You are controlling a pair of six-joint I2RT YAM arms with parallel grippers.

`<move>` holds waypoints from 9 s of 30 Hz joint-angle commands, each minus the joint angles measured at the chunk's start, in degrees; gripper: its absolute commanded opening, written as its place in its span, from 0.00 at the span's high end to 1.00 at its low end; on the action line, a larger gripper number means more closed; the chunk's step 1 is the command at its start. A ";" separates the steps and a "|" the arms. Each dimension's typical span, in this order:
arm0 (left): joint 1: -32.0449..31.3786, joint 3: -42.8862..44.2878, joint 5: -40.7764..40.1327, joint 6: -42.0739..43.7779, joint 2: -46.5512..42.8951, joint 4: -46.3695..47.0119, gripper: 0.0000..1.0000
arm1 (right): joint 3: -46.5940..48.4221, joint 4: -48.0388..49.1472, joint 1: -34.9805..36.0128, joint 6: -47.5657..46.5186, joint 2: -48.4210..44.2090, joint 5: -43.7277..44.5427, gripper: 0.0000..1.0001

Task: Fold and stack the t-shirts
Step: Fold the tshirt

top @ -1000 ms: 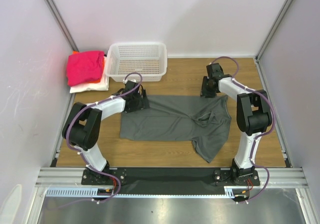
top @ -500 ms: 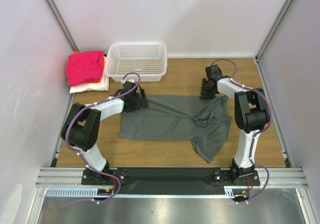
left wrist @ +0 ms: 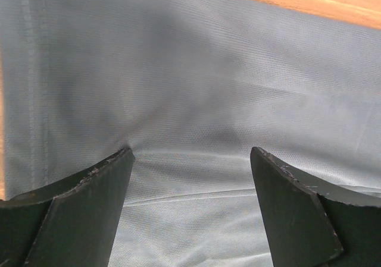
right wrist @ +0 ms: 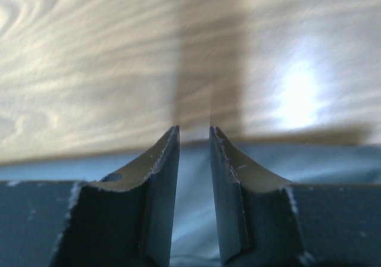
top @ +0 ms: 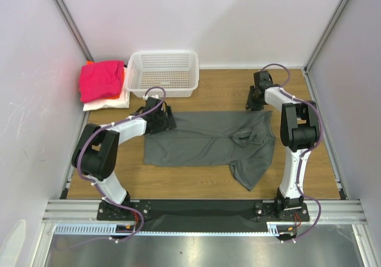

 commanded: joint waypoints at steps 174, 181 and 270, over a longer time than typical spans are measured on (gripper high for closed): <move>-16.55 23.55 26.03 -31.05 33.29 54.76 0.11 | -37.65 15.46 1.17 7.87 -35.90 -14.37 0.32; -16.73 21.96 23.83 -32.46 34.96 54.24 0.11 | -37.75 19.06 1.52 3.48 -31.24 -18.33 0.30; -16.64 21.00 21.72 -32.99 36.98 53.09 0.12 | -39.76 0.34 -2.69 10.06 -37.30 -2.69 0.32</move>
